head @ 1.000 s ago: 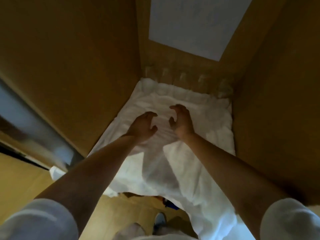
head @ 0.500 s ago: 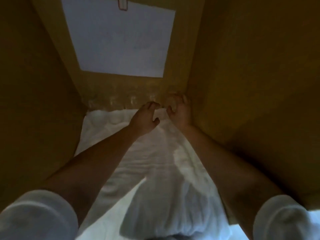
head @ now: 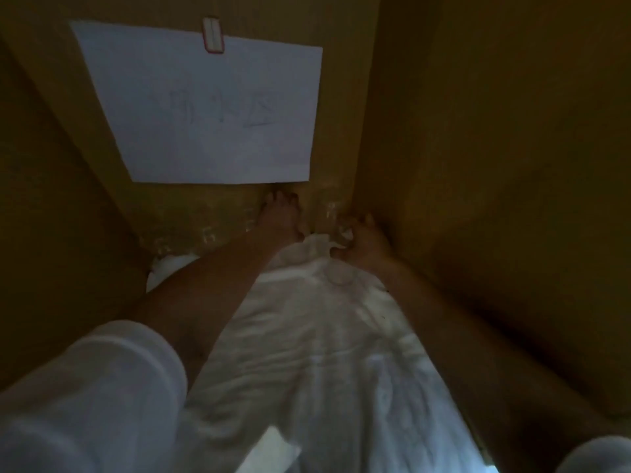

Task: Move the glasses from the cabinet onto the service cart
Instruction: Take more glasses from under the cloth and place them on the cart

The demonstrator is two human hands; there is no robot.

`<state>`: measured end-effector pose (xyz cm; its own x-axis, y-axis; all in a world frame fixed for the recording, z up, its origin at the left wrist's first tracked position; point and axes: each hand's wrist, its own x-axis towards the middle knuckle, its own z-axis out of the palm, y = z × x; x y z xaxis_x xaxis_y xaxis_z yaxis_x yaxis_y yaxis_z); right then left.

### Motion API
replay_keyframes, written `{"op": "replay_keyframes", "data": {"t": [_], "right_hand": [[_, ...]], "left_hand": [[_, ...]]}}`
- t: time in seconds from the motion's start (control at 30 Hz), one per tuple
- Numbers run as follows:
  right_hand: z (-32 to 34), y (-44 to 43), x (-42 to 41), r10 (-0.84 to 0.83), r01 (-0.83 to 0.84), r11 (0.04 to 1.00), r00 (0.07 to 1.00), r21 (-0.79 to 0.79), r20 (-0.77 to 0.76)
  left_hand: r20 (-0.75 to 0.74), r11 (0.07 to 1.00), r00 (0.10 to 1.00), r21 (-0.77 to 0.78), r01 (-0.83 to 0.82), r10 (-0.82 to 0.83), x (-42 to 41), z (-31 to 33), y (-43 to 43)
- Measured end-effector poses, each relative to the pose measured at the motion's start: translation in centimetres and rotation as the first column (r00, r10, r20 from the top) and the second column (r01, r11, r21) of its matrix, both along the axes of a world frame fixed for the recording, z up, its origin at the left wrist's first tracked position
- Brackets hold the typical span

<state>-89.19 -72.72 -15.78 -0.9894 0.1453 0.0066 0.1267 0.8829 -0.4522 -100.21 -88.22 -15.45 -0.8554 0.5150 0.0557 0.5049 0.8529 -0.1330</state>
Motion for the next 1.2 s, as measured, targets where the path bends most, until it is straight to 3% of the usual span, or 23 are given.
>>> {"op": "replay_keyframes", "data": {"t": [0.23, 0.43, 0.53, 0.7, 0.8, 0.87, 0.97, 1.03, 1.1, 1.13, 1.2], "right_hand": [[1.3, -1.3, 1.6, -0.07, 0.069, 0.997, 0.996, 0.016, 0.053], [1.3, -3.1, 4.5, -0.086, 0.078, 0.991, 0.993, 0.11, 0.075], [-0.4, -4.6, 6.1, -0.088, 0.087, 0.988, 0.996, 0.127, -0.002], [-5.4, -6.4, 9.2, -0.174, 0.18, 0.982, 0.98, 0.064, -0.093], [-7.7, -6.8, 10.6, -0.197, 0.22, 0.974, 0.94, 0.056, -0.279], [-7.4, -6.7, 10.2, -0.264, 0.262, 0.964, 0.909, -0.049, -0.324], [-6.0, -5.6, 8.1, -0.371, 0.336, 0.916, 0.917, -0.221, -0.145], [-5.3, -4.6, 6.7, -0.371, 0.364, 0.881, 0.928, -0.303, 0.037], [-5.2, -4.3, 6.2, -0.319, 0.364, 0.792, 0.931, -0.49, 0.177], [-5.3, -4.3, 6.2, -0.302, 0.37, 0.73, 0.929, -0.574, 0.215], [-5.7, -4.4, 6.1, -0.314, 0.392, 0.669, 0.919, -0.632, 0.237]], "left_hand": [[0.177, 0.944, 0.982, 0.329, -0.002, -0.06, 3.7, -0.7, -0.5], [-0.029, 0.937, 0.998, 0.342, 0.07, -0.064, 9.3, -4.2, -1.6], [-0.106, 0.94, 0.994, 0.338, 0.045, -0.009, 12.0, -6.5, -2.7], [-0.035, 0.931, 0.988, 0.342, -0.13, 0.151, 15.3, -9.3, -4.3], [-0.052, 0.9, 0.988, 0.421, -0.112, 0.147, 16.1, -9.8, -5.4], [-0.081, 0.898, 0.986, 0.429, -0.098, 0.146, 16.0, -9.4, -5.7], [0.04, 0.841, 0.975, 0.5, -0.208, 0.217, 14.4, -7.5, -5.0], [0.242, 0.75, 0.935, 0.56, -0.352, 0.259, 12.4, -6.3, -4.1], [0.493, 0.657, 0.833, 0.546, -0.52, 0.25, 10.4, -5.5, -3.3], [0.577, 0.65, 0.78, 0.499, -0.573, 0.244, 9.6, -5.2, -2.9], [0.611, 0.745, 0.743, 0.354, -0.565, 0.273, 8.6, -5.0, -2.2]]}}
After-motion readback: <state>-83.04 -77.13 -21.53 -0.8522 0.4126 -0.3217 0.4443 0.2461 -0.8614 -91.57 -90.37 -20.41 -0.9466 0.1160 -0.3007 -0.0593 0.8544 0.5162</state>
